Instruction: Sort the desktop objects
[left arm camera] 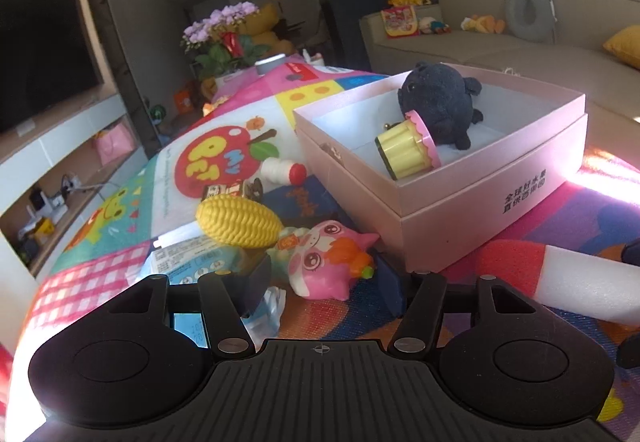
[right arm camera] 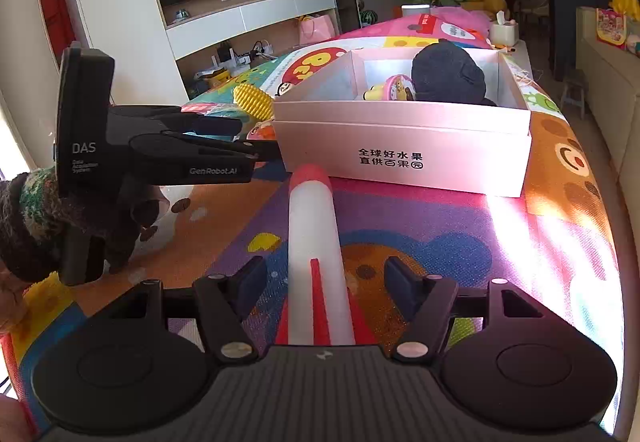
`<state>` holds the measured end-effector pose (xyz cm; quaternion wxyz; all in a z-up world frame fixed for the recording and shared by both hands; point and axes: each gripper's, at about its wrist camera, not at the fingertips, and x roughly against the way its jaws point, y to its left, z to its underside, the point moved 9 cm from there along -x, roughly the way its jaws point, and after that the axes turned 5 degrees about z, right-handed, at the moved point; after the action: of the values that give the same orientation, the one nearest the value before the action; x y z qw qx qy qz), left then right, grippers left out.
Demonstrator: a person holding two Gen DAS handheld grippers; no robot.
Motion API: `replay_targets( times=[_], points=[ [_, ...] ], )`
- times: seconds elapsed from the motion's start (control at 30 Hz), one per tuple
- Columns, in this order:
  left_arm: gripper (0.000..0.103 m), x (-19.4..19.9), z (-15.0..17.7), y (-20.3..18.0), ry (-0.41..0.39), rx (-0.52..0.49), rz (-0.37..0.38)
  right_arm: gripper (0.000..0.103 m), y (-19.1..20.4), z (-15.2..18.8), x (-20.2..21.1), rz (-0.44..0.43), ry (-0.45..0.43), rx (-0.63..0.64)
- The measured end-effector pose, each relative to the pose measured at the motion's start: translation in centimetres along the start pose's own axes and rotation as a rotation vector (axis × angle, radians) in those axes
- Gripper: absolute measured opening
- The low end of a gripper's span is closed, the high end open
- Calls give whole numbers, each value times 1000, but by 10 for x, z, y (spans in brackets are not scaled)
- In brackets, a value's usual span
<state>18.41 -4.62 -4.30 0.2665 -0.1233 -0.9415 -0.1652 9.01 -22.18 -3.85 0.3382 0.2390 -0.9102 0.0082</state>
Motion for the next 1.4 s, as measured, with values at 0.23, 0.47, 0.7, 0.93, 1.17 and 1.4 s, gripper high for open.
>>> replay_targets(
  times=[0.23,0.47,0.7,0.93,1.17,1.4],
  points=[
    [47,7,0,1,-12,-34,-32,80,-3,-3,-2,-18,-5,-47],
    [48,71,15,-30,-35,2,123,89,-5,-3,-3,-16,-7,-64],
    [61,103,45,-42,1,96,144,100,-7,-3,-4,15,4,-67],
    [81,98,49,-33,42,153,114,103,-1,-1,-8,53,26,-17],
    [94,98,63,0,89,169,-16,103,1,1,-11,76,44,20],
    [96,102,83,47,128,260,-126,103,10,5,-17,138,83,116]
  ],
)
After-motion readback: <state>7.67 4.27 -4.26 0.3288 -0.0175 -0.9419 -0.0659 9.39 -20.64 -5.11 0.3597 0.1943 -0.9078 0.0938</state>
